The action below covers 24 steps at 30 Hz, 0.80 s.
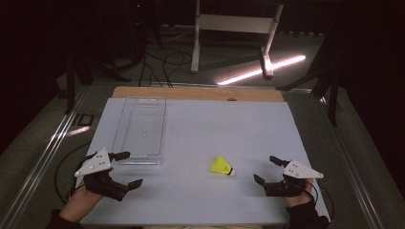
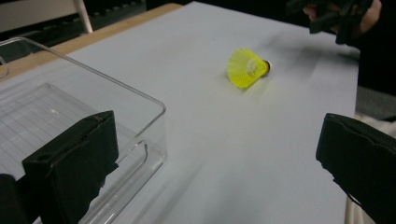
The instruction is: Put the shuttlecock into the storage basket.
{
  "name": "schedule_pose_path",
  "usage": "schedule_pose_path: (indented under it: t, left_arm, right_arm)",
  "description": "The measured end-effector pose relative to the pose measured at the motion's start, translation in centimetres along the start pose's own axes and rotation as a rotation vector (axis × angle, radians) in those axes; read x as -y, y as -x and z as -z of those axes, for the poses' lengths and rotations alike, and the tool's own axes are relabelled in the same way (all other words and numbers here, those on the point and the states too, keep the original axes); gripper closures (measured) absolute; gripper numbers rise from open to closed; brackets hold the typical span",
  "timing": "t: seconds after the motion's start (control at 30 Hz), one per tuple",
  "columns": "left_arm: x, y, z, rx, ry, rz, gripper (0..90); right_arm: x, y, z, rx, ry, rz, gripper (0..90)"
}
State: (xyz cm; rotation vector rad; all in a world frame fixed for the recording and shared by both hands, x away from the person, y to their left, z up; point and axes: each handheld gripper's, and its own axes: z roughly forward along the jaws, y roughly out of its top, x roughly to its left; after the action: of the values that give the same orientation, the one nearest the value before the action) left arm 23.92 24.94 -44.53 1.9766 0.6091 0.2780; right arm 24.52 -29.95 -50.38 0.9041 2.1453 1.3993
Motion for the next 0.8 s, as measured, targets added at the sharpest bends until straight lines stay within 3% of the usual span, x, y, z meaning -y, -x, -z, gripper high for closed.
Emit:
schedule_pose_path:
  t: [0.13,0.43,0.8]
  left_arm:
    - [-0.7,-0.1,0.0,0.012,-0.046,-0.029,0.0]
    - [-1.3,-0.2,-0.3,0.087,-0.179,-0.069,0.0]
    - [-1.4,0.0,-1.0,0.111,-0.32,-0.115,0.0]
  right_arm:
    - [0.0,0.0,0.0,-0.002,-0.004,0.0,8.3]
    - [0.0,-0.1,-0.1,-0.006,-0.014,0.003,8.3]
    - [0.1,-0.1,-0.3,-0.019,-0.03,0.006,8.3]
